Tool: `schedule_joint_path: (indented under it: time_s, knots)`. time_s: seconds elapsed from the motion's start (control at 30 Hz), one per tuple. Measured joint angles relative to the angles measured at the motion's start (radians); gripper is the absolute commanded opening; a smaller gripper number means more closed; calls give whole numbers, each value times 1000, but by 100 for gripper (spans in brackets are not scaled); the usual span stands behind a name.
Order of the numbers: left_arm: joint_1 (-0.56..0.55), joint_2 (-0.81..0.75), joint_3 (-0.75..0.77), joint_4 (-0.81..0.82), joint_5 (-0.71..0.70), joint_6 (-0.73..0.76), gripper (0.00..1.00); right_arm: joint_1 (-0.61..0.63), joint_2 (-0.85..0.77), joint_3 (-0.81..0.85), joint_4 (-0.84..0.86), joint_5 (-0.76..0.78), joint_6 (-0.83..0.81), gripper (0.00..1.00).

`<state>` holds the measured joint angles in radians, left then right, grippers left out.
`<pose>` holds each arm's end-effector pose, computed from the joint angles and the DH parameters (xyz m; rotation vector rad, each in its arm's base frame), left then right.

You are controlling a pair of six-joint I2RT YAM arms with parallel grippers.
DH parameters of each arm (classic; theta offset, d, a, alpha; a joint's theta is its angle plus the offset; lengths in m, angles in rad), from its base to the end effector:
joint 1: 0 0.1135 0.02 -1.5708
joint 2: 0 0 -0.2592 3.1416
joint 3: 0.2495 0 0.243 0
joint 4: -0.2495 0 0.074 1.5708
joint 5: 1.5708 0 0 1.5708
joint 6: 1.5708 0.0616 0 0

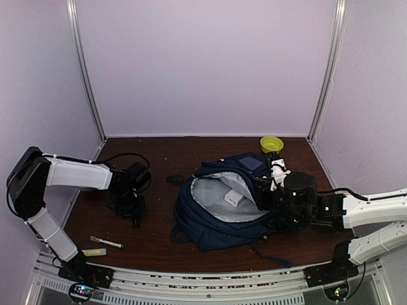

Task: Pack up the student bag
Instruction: Move the glue stick to the center of the board, then pick up the glue stick at the center of the board.

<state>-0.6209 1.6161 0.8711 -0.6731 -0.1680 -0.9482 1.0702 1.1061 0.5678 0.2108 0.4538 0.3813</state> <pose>0.2223 -0.1464 0.1237 -0.4935 2.8732 0.0161 0.1481 0.2145 0.2344 -0.3418 1.8728 0.5687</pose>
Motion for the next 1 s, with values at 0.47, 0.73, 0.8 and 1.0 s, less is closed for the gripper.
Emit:
schedule_joint_path:
  time_s: [0.47,0.73,0.8,1.0]
  knots:
    - [-173,-201,42,62,-75,126,0,0,2,0,0,0,4,0]
    - [-315,-267,68,173,-86,296,0,0,5,1,0,0,8,0]
    - [-342,-261,94,189,-75,328,0,0,5,2,0,0,8,0]
    - [-373,-179,224,232,12,368,0,0,6,2,0,0,9,0]
